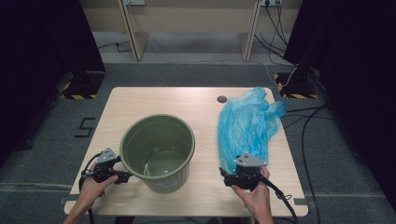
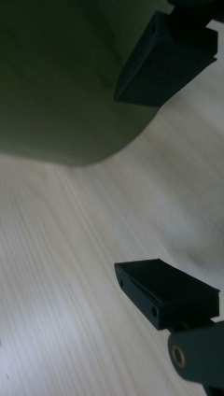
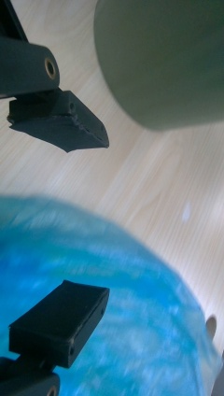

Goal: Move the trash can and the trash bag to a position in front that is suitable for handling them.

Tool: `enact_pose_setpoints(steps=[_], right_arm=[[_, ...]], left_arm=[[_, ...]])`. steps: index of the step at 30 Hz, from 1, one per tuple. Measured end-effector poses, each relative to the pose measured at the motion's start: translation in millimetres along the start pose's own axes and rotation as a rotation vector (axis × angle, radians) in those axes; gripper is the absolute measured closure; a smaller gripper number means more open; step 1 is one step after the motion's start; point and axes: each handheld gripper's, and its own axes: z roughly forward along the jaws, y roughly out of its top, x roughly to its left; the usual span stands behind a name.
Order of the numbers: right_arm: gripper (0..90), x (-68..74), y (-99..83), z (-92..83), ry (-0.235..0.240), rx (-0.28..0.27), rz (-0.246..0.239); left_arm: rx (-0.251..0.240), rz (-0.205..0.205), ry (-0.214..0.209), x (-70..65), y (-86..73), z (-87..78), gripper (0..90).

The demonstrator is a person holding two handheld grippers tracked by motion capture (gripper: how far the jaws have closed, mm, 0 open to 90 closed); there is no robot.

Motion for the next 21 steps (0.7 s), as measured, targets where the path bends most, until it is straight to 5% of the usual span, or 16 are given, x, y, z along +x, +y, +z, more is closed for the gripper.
enact_pose_setpoints(steps=[7, 12, 15, 21], right_arm=[[25.2, 23.5, 12.1, 23.4, 0.055, 0.016, -0.045], [26.2, 28.1, 19.1, 29.7, 0.076, 0.012, -0.045], [26.6, 28.9, 19.2, 29.9, 0.085, 0.005, -0.045], [27.8, 18.3, 20.3, 31.8, 0.042, 0.008, -0.037]], left_arm=[[0.002, 0.002, 0.022, -20.0, -0.5, -2.0, 17.5], [-0.014, 0.0, -0.048, -36.1, 4.5, 15.4, 15.6], [-0.012, 0.026, -0.062, -42.6, 9.9, 23.3, 15.2], [-0.019, 0.077, -0.019, -44.5, 26.8, 39.1, 15.5]])
